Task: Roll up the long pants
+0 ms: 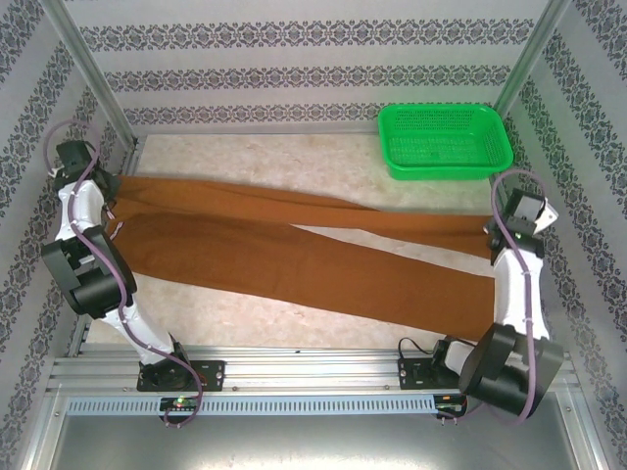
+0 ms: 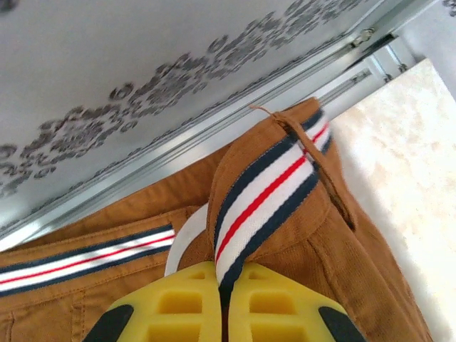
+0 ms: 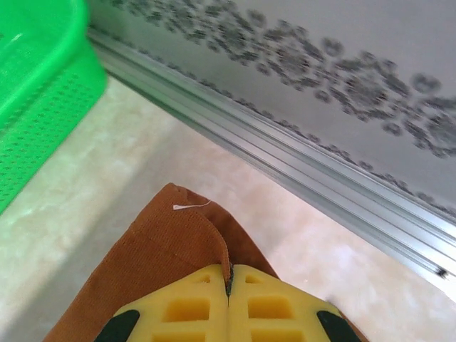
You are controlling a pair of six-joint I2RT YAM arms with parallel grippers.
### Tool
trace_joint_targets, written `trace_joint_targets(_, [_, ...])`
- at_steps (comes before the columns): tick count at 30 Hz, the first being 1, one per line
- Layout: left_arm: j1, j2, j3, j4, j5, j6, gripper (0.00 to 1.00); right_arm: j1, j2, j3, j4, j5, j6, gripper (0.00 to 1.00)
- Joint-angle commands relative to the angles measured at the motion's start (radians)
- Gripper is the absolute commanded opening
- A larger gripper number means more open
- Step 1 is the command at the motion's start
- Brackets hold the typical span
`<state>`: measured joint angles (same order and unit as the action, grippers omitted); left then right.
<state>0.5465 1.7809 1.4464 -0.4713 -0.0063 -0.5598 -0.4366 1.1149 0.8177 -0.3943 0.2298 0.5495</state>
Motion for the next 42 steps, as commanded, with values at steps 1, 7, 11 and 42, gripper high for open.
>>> trace_joint_targets(1, [0.044,-0.043,-0.067,0.15,-0.081,-0.076,0.0,-0.062,-0.081,-0.096,0.076,0.147,0.099,0.0])
trace_joint_targets(7, [0.099,-0.091,-0.207,0.226,-0.082,-0.144,0.0,-0.181,-0.207,-0.204,0.039,0.134,0.175,0.0])
trace_joint_targets(11, [0.131,-0.149,-0.284,0.244,-0.111,-0.181,0.0,-0.235,-0.267,-0.268,0.023,0.101,0.236,0.0])
trace_joint_targets(42, [0.201,-0.402,-0.495,0.256,-0.165,-0.503,0.67,-0.261,-0.574,-0.417,-0.246,0.076,0.477,0.82])
